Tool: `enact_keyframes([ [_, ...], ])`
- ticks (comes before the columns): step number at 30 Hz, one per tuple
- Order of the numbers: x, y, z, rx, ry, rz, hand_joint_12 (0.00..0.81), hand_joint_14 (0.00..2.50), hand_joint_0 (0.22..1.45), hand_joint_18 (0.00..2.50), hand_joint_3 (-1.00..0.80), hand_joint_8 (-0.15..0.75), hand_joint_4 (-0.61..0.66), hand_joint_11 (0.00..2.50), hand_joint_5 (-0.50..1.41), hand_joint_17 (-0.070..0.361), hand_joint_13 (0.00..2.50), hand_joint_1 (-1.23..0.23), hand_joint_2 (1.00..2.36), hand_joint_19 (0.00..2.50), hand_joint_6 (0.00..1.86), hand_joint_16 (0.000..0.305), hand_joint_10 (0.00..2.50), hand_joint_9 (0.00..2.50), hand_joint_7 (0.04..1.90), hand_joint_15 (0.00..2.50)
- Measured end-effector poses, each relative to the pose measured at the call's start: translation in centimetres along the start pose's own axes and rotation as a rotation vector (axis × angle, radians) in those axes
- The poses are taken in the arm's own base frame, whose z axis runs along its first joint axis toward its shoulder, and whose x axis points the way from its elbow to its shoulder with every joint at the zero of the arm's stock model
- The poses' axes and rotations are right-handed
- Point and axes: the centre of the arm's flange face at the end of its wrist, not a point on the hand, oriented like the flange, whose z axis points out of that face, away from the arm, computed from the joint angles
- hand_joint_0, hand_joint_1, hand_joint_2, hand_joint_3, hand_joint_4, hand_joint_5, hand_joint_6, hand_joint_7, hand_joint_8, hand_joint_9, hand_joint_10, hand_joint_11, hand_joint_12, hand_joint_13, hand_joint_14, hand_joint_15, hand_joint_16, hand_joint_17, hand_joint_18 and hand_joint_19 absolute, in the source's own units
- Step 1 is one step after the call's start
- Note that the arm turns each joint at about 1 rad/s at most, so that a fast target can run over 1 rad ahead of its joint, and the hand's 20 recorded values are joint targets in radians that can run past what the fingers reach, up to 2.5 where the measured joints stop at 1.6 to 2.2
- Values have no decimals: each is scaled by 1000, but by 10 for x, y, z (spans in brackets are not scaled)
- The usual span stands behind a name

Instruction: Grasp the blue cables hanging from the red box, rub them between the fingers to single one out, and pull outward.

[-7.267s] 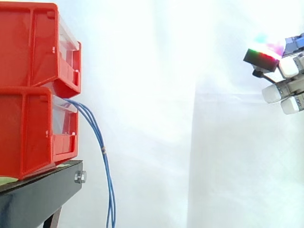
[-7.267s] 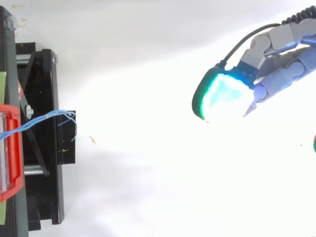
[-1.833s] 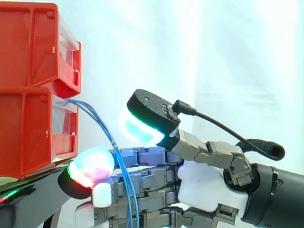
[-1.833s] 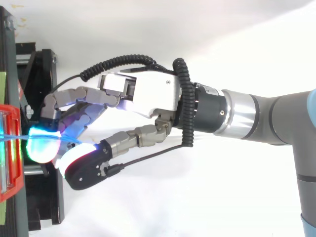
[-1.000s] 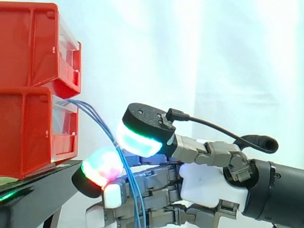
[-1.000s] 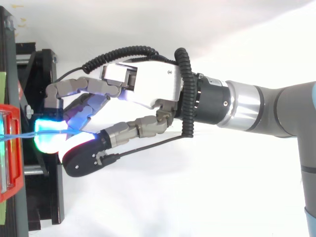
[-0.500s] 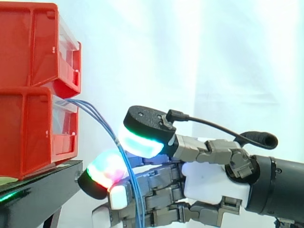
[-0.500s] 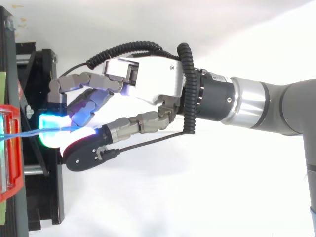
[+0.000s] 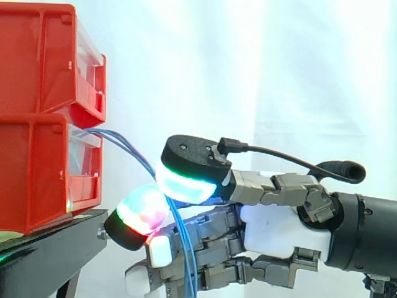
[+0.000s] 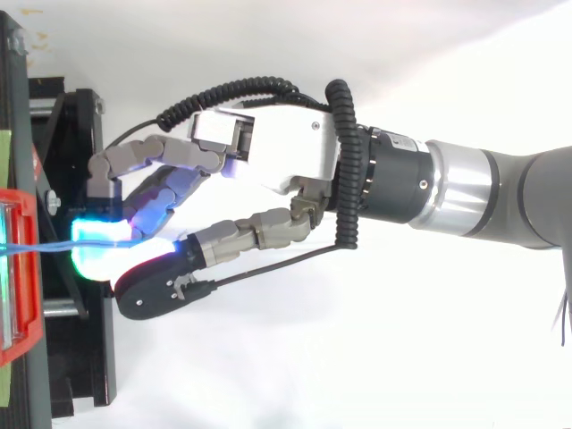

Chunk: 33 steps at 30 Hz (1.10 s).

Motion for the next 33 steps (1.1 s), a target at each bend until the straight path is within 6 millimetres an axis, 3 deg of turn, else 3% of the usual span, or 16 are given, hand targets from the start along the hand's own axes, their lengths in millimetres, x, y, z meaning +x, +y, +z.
enact_keyframes([
  [8,-7,13,-3,39,4,-11,378,17,600,600,-269,284,141,649,-162,118,795,-745,1013,451,845,53,19,965,880,450],
  [13,-10,16,-7,76,10,-20,380,18,565,607,-400,289,162,647,-162,120,803,-723,1007,463,848,53,21,970,818,457],
  [19,-14,24,-10,102,11,-27,388,17,549,612,-451,293,159,655,-153,121,812,-644,1003,457,816,54,19,984,851,453],
  [27,-19,42,-14,129,15,-36,381,19,587,634,-412,291,153,659,-143,118,820,-645,1007,454,812,53,19,1001,893,450],
  [33,-19,44,-15,136,15,-38,382,18,599,657,-372,290,136,685,-140,117,850,-654,1009,468,841,52,20,1041,904,468],
])
